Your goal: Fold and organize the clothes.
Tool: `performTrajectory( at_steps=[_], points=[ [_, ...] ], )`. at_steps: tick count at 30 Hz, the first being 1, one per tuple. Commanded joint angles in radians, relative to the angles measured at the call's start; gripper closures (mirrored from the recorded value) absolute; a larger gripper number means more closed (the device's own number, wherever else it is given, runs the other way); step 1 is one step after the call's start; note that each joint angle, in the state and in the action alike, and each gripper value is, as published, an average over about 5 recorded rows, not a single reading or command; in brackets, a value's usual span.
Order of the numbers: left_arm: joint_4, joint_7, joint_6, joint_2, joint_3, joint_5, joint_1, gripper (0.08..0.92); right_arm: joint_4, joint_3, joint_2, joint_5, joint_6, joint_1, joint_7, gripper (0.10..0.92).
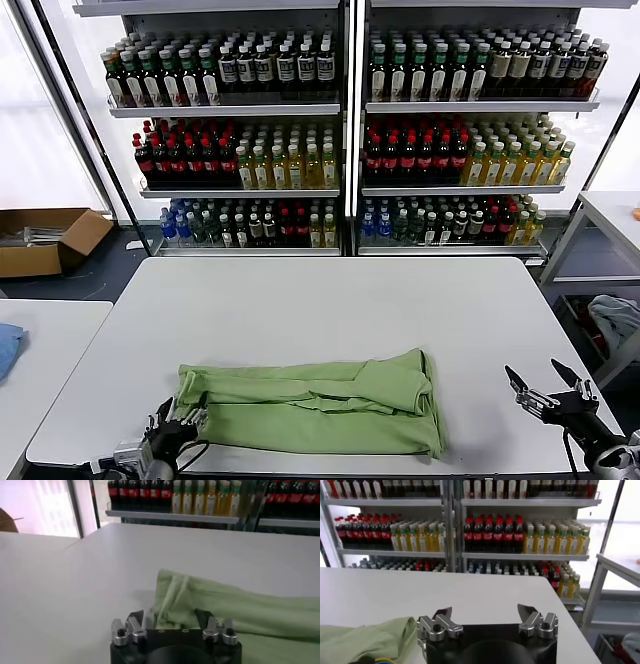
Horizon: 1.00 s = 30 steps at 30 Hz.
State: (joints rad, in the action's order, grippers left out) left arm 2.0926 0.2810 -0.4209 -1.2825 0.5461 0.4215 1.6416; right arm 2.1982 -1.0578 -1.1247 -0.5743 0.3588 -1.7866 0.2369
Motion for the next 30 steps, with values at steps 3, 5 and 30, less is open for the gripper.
performTrajectory(
  at_steps=[3, 5, 30],
  points=[
    [-0.026, 0.05, 0.032, -0.05, -0.041, -0.033, 0.01, 0.447, 0.006, -0.011, -0.002, -0.006, -0.01, -0.01, -0.003, 0.203],
    [-0.029, 0.046, 0.035, -0.052, -0.042, -0.035, 0.015, 0.508, 0.006, -0.011, -0.002, -0.008, -0.011, -0.008, -0.005, 0.203],
    [-0.149, -0.184, 0.061, 0.358, 0.573, 0.155, -0.1, 0.911, 0.024, 0.005, -0.01, -0.028, -0.025, 0.024, -0.032, 0.203]
  ],
)
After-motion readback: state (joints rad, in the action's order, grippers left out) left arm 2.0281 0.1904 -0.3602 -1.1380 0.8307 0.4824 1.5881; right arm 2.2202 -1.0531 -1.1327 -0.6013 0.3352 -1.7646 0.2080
